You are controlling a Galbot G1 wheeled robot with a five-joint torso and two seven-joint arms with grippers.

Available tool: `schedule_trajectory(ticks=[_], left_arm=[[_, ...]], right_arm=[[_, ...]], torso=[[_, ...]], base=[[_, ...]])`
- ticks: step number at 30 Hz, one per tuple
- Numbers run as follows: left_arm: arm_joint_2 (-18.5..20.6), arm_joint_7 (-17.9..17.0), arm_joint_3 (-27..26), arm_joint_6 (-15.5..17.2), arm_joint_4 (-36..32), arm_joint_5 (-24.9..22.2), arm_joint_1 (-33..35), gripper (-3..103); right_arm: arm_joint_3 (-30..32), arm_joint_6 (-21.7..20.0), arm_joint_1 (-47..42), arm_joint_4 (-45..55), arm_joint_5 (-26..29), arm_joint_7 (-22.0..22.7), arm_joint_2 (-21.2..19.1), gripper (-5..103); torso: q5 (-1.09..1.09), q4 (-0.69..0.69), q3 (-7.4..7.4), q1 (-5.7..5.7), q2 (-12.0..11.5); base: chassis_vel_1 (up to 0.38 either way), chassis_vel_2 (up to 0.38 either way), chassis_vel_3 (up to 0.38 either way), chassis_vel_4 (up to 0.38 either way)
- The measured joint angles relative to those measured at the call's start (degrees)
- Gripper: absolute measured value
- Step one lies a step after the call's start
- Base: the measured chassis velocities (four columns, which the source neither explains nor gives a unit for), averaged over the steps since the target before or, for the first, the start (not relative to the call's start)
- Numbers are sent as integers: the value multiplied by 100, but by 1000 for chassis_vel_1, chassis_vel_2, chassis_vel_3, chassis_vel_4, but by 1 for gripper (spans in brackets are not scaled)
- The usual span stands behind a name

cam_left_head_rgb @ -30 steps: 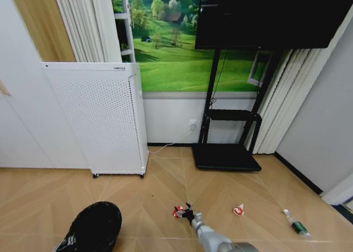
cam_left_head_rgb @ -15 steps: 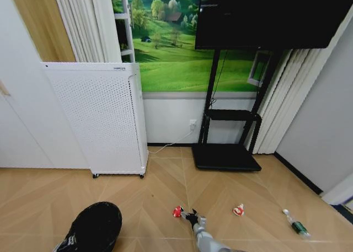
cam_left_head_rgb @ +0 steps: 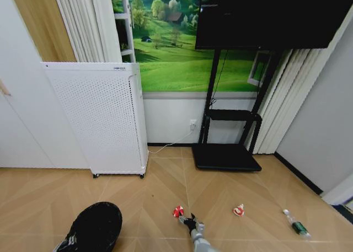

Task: Pick up the trash bin and place the garbage on the floor into it.

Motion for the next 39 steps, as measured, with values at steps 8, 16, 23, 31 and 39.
schedule_trajectory(ticks=[8,16,23,31,39], left_arm=[[11,-1,59,-4,30,6,-24,6],[14,-7,62,-11,67,0,-38,6],[-10,-24,140,-14,120,5,-100,6],[-12,-80,200,-12,120,7,-142,6],[-37,-87,203,-6,123,29,-141,6]], right_arm=[[-22,-49,44,-6,-14,-208,0,100],[-24,-232,45,-44,16,-337,6,100],[-34,-206,-10,-40,78,-365,4,100],[-91,200,9,45,-314,133,3,100],[-102,348,-123,62,-561,-252,2,100]], torso=[[0,0,0,0,0],[0,0,0,0,0],[0,0,0,0,0],[0,0,0,0,0],[0,0,0,0,0]], base=[[0,0,0,0],[0,0,0,0],[0,0,0,0],[0,0,0,0],[0,0,0,0]])
